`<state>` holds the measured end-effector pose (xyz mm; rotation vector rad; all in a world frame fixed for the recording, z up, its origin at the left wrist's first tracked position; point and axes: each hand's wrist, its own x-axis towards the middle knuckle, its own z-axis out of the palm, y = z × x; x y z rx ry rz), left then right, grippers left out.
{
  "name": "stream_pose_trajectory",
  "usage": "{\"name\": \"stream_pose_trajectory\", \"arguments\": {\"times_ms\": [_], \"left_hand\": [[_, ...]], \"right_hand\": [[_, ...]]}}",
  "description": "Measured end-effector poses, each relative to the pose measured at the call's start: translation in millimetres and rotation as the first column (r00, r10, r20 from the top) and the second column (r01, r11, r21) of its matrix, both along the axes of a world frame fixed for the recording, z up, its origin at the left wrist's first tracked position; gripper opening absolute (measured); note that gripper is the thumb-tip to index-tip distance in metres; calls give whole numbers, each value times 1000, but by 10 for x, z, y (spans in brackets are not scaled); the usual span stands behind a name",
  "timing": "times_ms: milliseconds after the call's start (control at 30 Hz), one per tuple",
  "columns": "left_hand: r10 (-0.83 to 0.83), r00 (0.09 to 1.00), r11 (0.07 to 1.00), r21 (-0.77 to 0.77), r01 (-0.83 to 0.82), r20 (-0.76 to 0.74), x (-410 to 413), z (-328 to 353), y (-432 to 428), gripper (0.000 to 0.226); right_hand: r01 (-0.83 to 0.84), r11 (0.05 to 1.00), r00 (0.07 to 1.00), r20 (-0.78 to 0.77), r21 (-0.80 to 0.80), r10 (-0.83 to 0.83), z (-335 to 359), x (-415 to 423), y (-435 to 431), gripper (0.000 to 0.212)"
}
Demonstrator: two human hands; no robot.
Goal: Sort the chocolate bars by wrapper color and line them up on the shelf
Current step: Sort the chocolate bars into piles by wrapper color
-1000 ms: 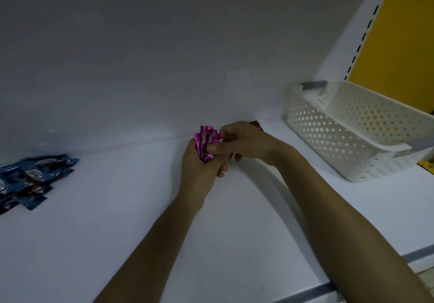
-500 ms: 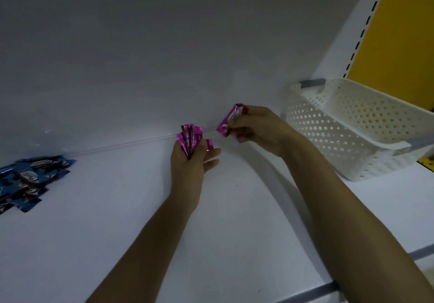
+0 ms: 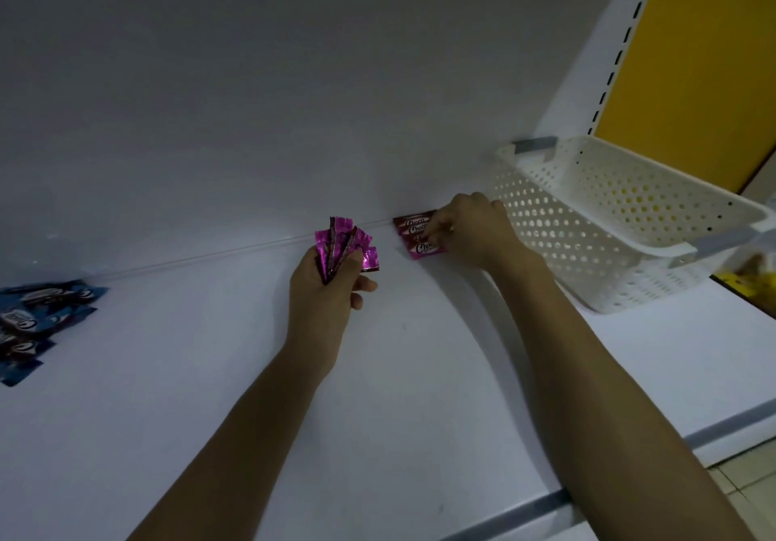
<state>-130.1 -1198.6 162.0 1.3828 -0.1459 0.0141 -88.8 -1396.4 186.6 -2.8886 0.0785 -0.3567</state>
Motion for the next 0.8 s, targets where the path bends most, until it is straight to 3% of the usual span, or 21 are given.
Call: {"name": "stream_pose_trajectory", "arguments": {"times_ms": [267, 300, 367, 433, 467, 567, 633, 800], "left_hand": [[-27, 999, 995, -96, 22, -45, -16, 31, 13, 18], [-25, 998, 993, -113, 19, -51, -13, 37, 14, 18], [-18, 998, 990, -141, 8, -68, -9, 42, 15, 18], [-14, 997, 985, -170, 0, -78, -4, 49, 21, 17], [-16, 997, 982, -188, 1, -79, -2, 55, 26, 16], [-29, 997, 973, -232, 11, -73, 1, 67, 38, 16], [-34, 997, 972, -235, 18, -64, 5, 66, 39, 16], [-24, 995, 954, -301, -5, -92, -5, 80, 44, 17]], "right_hand": [[36, 996, 990, 142, -83, -23, -130, 46, -1, 18], [38, 999, 983, 183, -29, -32, -126, 51, 16, 15], [-61, 959, 981, 193, 277, 6, -49, 19, 111, 13], [-173, 768, 983, 62, 616, 172, 103, -68, 260, 24], [-193, 692, 958, -19, 696, 286, 166, -123, 337, 23], [-235, 597, 880, -92, 767, 465, 202, -217, 488, 12], [-228, 549, 887, -61, 804, 457, 181, -208, 497, 6], [-227, 555, 923, -5, 800, 385, 173, -162, 425, 9]]}}
